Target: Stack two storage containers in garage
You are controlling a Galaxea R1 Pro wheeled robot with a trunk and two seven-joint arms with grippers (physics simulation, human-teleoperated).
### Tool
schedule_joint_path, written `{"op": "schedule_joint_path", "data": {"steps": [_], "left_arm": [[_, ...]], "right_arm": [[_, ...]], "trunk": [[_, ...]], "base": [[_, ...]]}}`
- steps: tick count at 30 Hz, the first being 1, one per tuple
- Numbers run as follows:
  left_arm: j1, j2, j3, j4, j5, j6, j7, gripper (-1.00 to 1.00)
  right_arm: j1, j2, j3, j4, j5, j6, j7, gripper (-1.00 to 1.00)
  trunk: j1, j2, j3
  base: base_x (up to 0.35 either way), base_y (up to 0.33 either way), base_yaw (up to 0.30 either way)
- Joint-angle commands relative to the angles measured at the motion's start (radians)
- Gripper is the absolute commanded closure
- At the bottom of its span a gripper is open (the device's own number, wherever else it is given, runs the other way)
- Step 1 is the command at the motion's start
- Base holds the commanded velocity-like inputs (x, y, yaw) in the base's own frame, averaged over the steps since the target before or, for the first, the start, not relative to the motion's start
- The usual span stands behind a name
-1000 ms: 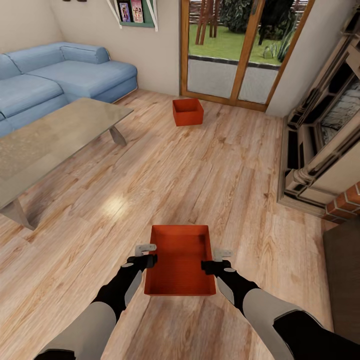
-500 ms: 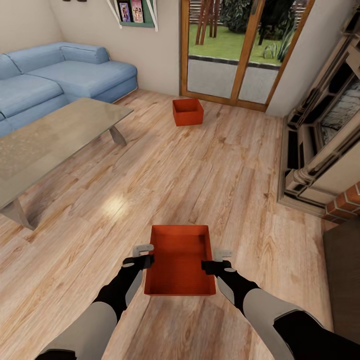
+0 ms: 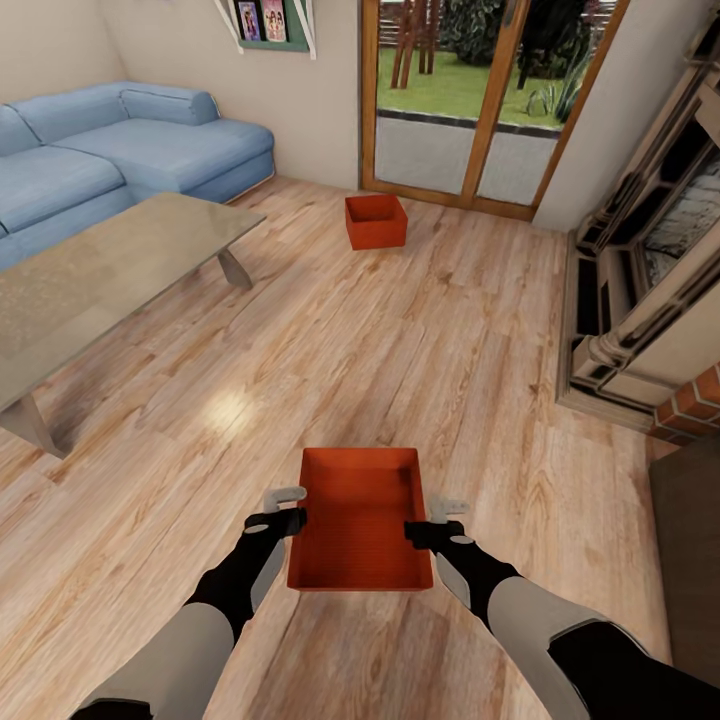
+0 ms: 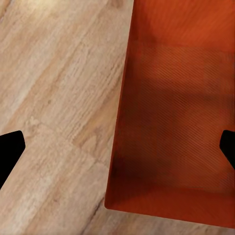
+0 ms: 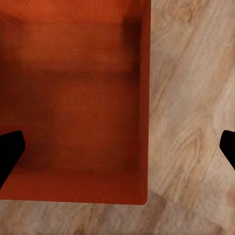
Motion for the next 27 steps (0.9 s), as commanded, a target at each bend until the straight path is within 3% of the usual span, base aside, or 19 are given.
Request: {"op": "schedule_joint_path", "data": {"steps": [1,27], "left_arm": [[0.0,0.0,-0.001,-0.003,0.007,0.006,0.004,-1.0],[-0.001,0.003,-0.004,-0.004,0.004,0.013,0.004,-1.0]], "right_arm": [[-0.001,0.0,0.008,0.0,-0.01,-0.001,-0.004,-1.0],[-0.001,-0.001,0.009,0.001,-0.011,-0.001,-0.004,-1.0]], "trunk": [[0.004,-0.008,-0.004],[0.008,-0.015,-0.007]], "base": [[0.0,0.0,0.0],[0.0,0.0,0.0]]}}
